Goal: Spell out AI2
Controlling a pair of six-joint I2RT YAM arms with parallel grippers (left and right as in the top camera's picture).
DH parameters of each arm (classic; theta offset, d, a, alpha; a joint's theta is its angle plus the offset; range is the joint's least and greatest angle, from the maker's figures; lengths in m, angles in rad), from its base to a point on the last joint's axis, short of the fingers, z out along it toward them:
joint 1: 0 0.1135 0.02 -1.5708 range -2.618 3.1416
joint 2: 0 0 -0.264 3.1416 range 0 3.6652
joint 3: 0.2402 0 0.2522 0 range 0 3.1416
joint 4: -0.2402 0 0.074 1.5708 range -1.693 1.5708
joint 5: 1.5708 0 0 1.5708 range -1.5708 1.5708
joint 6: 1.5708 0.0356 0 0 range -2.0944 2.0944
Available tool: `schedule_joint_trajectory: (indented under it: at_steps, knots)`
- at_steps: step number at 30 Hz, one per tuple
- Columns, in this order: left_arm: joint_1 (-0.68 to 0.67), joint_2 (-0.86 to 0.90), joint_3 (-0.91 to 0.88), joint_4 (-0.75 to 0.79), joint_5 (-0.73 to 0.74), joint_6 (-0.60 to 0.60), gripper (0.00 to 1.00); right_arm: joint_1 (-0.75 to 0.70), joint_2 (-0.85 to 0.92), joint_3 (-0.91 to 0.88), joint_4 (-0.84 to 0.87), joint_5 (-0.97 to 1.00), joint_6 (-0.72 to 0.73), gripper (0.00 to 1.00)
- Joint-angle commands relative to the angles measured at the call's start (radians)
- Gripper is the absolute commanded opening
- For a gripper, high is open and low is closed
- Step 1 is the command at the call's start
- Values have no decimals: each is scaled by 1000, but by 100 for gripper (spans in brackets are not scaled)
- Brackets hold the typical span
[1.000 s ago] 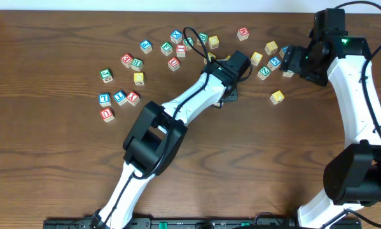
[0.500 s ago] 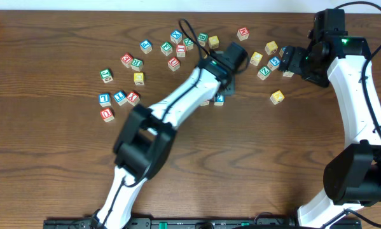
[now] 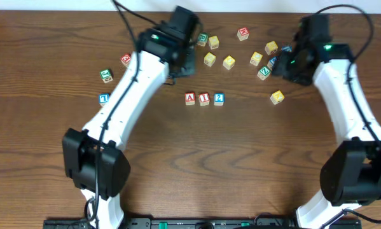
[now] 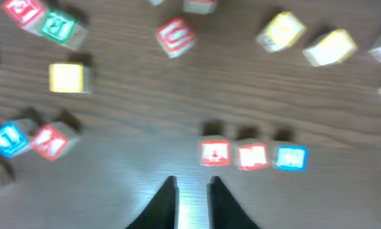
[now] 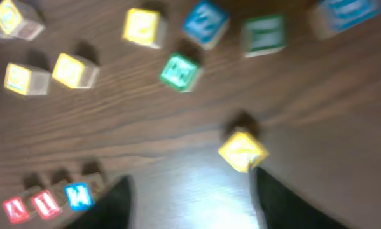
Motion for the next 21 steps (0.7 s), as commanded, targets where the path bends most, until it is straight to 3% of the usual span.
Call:
schedule_joint_trajectory:
  at_steps: [1, 4, 5, 9, 13, 21]
  knots:
    - [67, 45, -75, 5, 84, 25, 8, 53, 0, -90, 82, -97, 4, 34]
    - [112, 61, -145, 40, 125, 24, 7, 90, 0, -150, 153, -106, 40, 3]
    - [124, 61, -175, 57, 134, 24, 7, 99, 0, -163, 168, -105, 45, 1]
    - [159, 61, -307, 158, 180, 23, 7, 125, 6, -211, 234, -109, 45, 1]
    - [185, 61, -432, 304, 325, 57, 8, 138, 46, -224, 279, -176, 44, 1]
    - [198, 61, -481, 383, 380, 60, 7, 157, 158, -224, 346, -284, 56, 1]
